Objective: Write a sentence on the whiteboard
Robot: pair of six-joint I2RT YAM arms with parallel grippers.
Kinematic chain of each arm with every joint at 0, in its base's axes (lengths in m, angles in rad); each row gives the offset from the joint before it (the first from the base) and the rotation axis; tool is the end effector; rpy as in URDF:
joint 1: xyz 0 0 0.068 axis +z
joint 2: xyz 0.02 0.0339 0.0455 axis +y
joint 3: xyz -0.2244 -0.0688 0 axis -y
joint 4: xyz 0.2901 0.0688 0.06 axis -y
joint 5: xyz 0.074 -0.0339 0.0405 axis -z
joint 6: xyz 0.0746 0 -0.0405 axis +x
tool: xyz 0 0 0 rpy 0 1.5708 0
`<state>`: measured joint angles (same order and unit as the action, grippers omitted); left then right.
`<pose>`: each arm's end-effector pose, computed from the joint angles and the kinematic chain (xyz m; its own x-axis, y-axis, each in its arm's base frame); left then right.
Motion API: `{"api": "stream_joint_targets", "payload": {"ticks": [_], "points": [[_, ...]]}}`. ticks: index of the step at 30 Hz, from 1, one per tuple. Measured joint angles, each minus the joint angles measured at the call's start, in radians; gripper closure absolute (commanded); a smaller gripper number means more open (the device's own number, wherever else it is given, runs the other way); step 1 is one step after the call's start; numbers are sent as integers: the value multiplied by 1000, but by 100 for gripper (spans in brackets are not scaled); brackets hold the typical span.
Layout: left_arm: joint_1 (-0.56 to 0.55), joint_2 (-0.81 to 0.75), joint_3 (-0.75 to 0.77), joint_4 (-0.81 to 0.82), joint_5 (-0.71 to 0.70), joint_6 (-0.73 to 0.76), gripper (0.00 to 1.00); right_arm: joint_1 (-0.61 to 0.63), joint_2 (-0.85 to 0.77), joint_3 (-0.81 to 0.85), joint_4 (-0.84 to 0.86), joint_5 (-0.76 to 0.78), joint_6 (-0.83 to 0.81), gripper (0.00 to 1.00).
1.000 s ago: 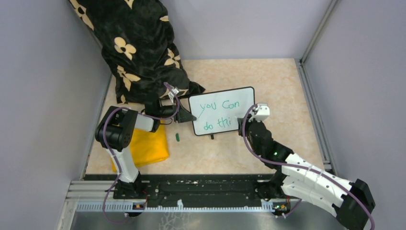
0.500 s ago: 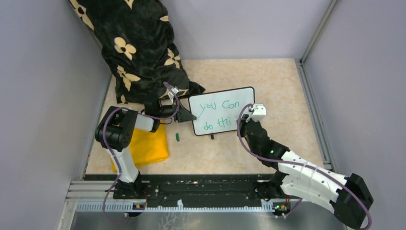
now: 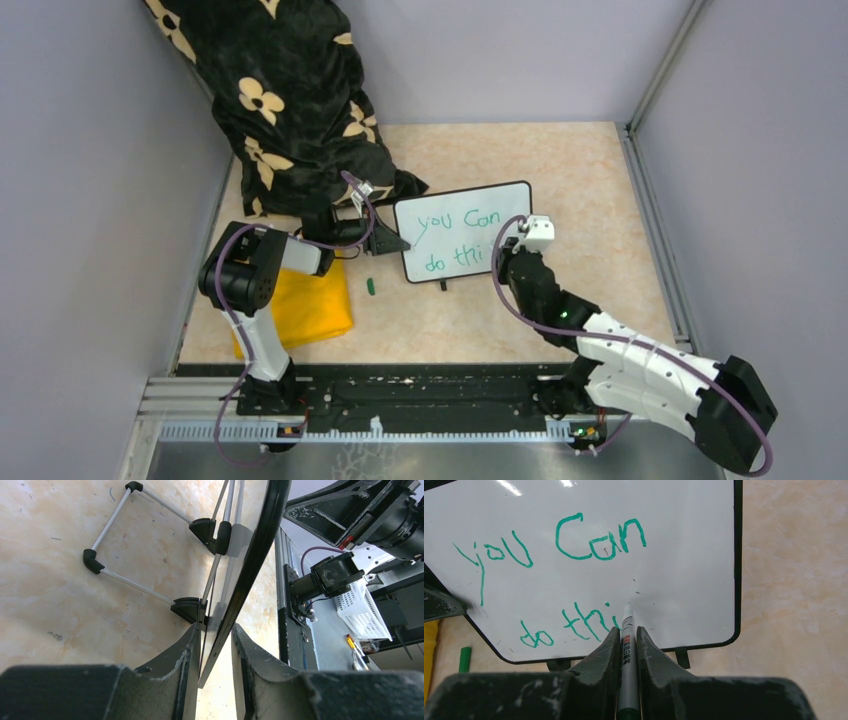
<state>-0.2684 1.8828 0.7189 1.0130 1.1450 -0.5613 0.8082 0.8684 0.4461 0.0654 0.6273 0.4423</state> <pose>0.3314 -0.1616 0.0686 -0.6431 -0.0511 -0.7641 0.7505 0.1562 -0.6421 0.2321 0.1796 0.1737 -0.3061 0.1813 -0.9346 -0.0824 0.9730 0.2157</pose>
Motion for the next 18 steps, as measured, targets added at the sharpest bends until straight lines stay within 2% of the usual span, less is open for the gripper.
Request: {"api": "stream_joint_targets", "payload": {"ticks": [18], "points": [[0,0,0,0,0,0,66,0,62,0,34,5,0,100]]}}
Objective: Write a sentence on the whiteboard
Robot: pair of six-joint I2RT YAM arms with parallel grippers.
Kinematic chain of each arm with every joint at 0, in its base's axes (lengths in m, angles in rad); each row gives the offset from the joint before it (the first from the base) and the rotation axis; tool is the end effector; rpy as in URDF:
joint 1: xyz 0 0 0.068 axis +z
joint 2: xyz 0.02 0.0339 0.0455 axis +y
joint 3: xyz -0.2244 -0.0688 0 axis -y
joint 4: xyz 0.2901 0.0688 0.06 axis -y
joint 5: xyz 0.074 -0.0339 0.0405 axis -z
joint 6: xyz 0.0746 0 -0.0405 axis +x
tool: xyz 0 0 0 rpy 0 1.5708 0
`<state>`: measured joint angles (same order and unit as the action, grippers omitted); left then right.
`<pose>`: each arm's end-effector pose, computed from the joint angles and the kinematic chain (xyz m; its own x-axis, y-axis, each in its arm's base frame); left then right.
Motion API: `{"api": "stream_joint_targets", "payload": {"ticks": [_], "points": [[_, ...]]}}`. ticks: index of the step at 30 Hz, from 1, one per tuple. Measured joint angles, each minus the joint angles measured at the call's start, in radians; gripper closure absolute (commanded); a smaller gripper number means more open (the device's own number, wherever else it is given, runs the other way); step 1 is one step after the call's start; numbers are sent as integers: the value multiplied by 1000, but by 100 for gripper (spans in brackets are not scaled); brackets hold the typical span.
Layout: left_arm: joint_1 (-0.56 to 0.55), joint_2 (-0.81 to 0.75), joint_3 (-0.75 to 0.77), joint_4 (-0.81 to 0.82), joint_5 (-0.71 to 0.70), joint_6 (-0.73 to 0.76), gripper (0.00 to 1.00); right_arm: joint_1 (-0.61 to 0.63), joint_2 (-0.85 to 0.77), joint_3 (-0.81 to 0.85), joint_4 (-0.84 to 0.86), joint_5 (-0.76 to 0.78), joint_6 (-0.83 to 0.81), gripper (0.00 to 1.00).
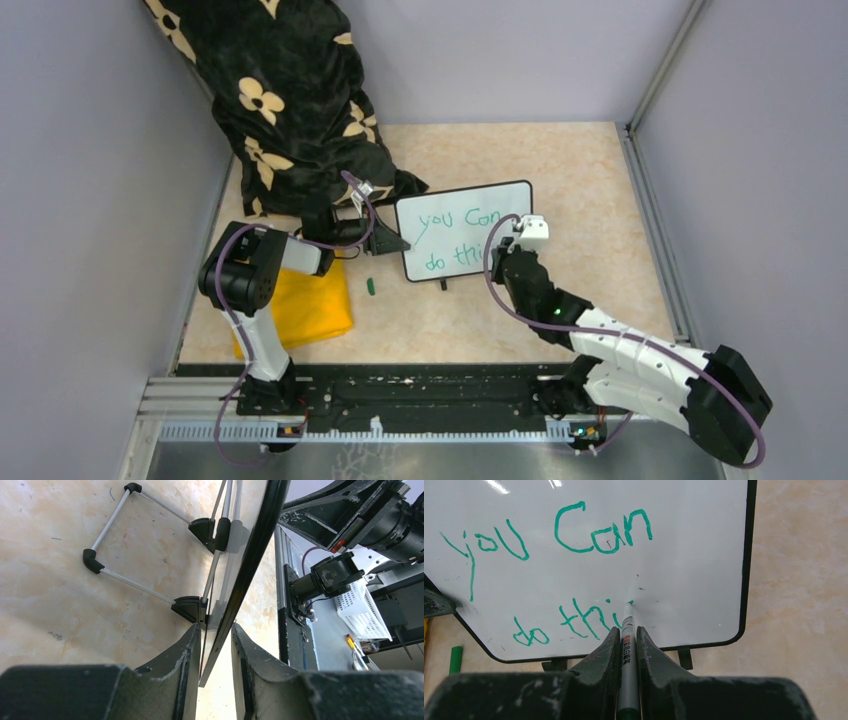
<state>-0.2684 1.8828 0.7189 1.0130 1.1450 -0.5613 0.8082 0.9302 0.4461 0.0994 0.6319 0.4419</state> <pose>0.3314 -0.1616 0.0686 -0.6431 -0.0511 -0.7641 0.7505 0.1562 -0.6421 0.2356 0.1828 0.1611 -0.3221 0.1624 -0.9327 -0.0746 0.9778 0.1960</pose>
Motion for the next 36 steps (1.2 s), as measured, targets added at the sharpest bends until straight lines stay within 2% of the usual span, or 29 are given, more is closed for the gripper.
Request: {"api": "stream_joint_targets", "payload": {"ticks": [8,21,36], "points": [[0,0,0,0,0,0,68,0,21,0,11,-21,1,100],[0,0,0,14,0,22,100,0,21,0,0,-32,8,100],[0,0,0,16,0,39,100,0,10,-1,-51,-11,25,100]]}}
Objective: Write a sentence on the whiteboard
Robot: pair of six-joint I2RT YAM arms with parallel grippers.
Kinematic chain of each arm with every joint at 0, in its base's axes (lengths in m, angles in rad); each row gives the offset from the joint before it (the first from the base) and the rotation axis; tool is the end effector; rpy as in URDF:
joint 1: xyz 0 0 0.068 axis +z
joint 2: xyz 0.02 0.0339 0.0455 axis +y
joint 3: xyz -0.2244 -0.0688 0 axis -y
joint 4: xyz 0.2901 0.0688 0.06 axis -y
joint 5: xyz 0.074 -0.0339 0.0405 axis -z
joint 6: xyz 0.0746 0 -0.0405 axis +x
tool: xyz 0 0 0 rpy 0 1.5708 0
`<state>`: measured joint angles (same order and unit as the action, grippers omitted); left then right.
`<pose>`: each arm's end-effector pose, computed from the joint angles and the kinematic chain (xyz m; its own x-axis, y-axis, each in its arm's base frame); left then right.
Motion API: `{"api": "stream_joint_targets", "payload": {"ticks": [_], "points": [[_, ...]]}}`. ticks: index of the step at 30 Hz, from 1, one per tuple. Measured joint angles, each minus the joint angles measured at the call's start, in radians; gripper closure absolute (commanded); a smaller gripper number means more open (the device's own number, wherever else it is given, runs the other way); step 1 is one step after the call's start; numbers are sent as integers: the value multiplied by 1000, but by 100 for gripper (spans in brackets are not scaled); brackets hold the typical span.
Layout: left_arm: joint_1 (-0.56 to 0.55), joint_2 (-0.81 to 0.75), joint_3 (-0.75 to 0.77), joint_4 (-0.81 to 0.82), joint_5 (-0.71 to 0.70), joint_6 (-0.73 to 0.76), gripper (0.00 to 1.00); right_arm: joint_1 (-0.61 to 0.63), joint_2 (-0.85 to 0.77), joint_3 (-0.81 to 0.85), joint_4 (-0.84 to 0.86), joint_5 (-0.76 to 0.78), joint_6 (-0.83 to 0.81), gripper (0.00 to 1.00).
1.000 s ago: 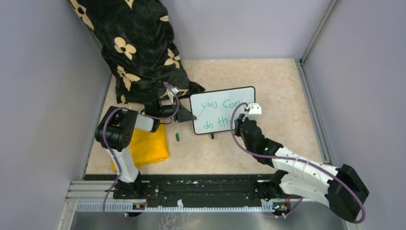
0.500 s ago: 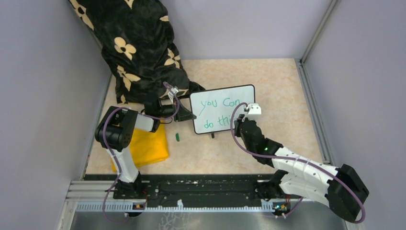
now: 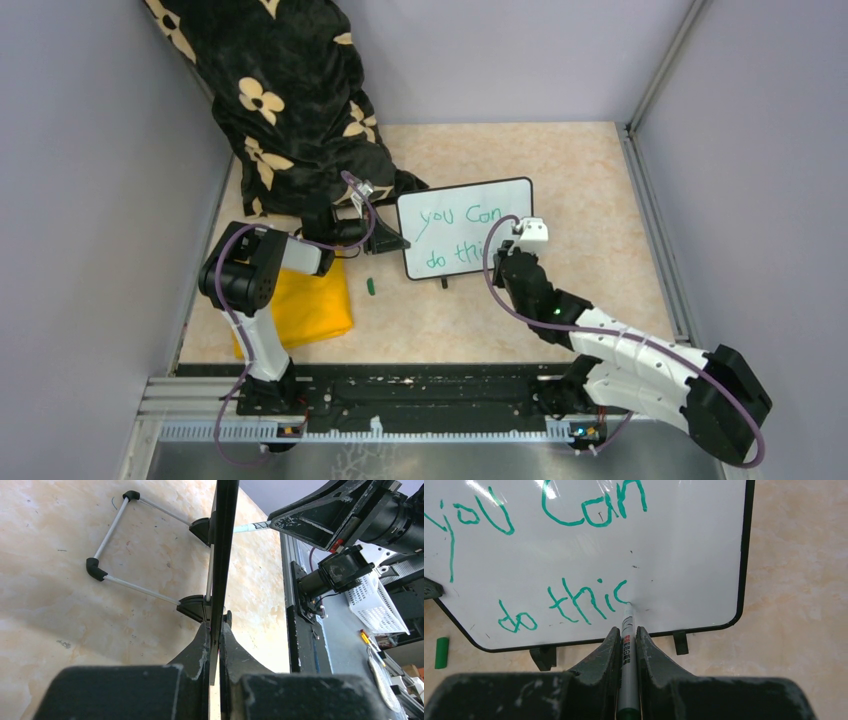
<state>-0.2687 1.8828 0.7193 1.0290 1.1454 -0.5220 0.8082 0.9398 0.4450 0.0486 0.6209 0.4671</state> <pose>0.3317 -0.1618 0.0704 -0.6006 -0.0480 -0.7981 0.7849 0.1549 -0.6000 0.2337 0.1818 0.1516 -0.3677 0.1453 -0.9185 -0.0672 0.9810 0.1820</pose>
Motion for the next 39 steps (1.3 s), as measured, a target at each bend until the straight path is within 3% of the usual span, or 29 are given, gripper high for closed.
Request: {"api": "stream_joint_targets", "payload": {"ticks": [39], "points": [[0,0,0,-1,-5,7,100,0,32,-20,11,-59,18,100]]}}
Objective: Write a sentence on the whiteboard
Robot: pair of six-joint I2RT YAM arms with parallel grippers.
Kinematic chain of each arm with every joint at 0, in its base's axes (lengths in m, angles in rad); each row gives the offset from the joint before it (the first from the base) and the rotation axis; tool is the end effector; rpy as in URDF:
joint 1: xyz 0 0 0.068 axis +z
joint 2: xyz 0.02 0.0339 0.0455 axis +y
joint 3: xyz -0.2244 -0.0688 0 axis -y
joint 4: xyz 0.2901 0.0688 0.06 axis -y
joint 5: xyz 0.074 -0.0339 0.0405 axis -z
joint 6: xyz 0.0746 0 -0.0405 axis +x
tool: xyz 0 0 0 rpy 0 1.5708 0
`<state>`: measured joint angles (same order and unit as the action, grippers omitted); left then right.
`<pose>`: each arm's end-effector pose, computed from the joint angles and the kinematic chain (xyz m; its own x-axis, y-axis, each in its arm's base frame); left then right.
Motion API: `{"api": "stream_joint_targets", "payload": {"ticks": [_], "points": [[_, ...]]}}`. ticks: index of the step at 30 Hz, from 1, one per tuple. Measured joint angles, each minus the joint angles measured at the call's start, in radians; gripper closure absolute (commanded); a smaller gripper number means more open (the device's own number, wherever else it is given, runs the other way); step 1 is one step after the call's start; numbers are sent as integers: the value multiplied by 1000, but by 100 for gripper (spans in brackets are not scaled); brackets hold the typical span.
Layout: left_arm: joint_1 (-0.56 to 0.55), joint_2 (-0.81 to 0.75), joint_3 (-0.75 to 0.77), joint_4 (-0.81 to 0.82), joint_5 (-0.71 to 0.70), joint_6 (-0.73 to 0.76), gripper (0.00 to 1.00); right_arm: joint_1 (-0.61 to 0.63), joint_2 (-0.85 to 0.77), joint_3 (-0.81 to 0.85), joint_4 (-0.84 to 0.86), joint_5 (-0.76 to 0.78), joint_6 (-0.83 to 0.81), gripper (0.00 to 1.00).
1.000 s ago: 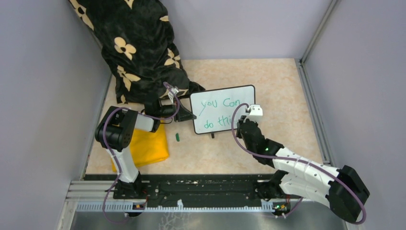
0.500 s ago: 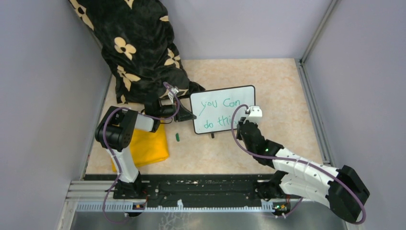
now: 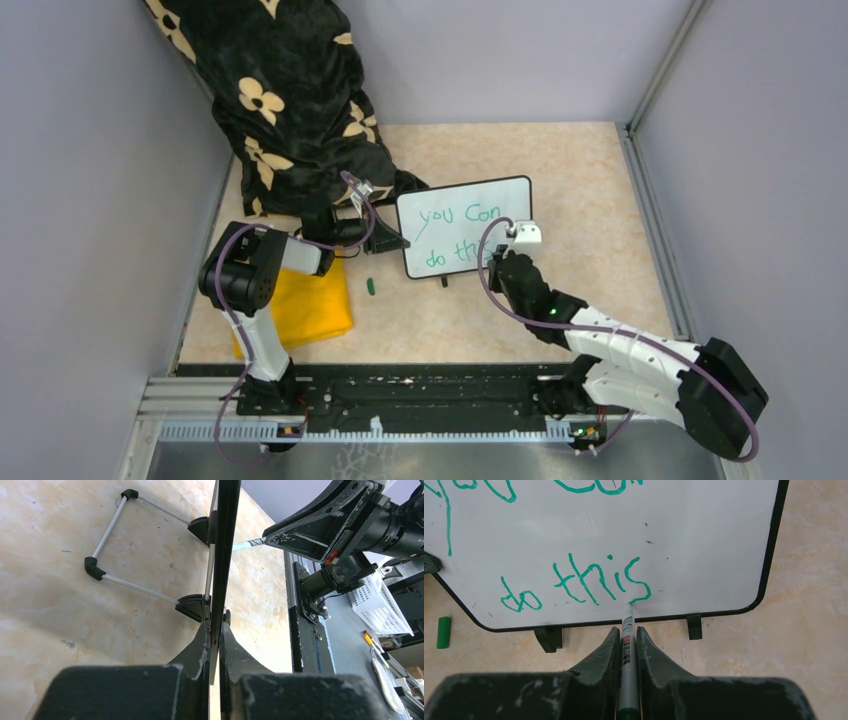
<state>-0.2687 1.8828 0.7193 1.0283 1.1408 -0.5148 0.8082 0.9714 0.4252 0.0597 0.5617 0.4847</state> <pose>0.3320 -0.1618 0.0703 -0.5951 -0.0490 -0.8021 0.7881 0.1593 -0.5945 0.2316 0.1849 0.1352 -0.4194 0.1319 -0.8982 -0.1032 0.9760 0.1915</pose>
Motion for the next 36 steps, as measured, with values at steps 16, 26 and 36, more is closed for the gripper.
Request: {"api": "stream_joint_targets", "payload": {"ticks": [16,26,36], "points": [[0,0,0,-18,-3,3,75,0,-126,0,-59,-29,-2,100],[0,0,0,-39,-6,-9,65,0,-252,0,-163,24,0,100],[0,0,0,-37,-11,-16,62,0,-313,-54,-173,92,44,100]]}}
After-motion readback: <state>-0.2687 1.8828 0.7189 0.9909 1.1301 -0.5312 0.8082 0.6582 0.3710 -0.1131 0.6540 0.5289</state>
